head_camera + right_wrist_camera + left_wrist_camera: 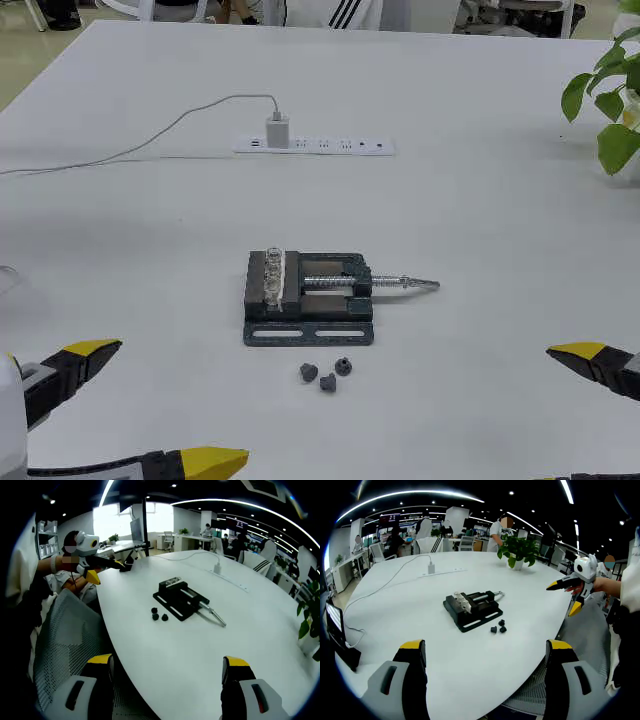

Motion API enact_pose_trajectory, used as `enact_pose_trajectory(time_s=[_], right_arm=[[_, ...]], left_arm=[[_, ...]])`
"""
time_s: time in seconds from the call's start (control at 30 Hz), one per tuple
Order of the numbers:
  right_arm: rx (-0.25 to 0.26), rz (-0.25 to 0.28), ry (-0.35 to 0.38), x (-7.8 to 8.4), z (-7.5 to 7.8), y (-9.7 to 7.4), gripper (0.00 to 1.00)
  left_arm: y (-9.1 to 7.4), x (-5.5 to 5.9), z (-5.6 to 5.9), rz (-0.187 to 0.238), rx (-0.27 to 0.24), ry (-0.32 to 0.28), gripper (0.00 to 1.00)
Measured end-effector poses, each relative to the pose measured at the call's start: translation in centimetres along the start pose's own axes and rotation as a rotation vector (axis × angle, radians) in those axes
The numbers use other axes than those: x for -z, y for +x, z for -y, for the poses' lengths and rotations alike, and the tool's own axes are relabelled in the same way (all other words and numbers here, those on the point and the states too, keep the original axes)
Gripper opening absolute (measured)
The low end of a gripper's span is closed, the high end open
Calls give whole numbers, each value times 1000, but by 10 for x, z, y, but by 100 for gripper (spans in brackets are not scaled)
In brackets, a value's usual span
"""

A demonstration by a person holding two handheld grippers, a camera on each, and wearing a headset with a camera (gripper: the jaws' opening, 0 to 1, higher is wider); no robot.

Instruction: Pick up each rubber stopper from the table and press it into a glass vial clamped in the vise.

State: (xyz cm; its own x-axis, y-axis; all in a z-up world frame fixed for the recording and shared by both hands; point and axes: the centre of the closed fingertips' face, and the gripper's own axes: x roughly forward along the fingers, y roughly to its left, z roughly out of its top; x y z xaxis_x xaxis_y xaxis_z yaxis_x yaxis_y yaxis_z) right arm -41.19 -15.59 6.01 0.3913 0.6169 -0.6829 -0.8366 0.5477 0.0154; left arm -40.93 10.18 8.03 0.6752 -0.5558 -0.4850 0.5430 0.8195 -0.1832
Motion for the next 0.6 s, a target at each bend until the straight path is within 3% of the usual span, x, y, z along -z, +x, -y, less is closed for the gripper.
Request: enact_pose_trajectory(time_s=[0.6], right_arm=[[10,7,18,2,-5,2,87]], left_arm=[[3,0,-1,-14,11,26,99]])
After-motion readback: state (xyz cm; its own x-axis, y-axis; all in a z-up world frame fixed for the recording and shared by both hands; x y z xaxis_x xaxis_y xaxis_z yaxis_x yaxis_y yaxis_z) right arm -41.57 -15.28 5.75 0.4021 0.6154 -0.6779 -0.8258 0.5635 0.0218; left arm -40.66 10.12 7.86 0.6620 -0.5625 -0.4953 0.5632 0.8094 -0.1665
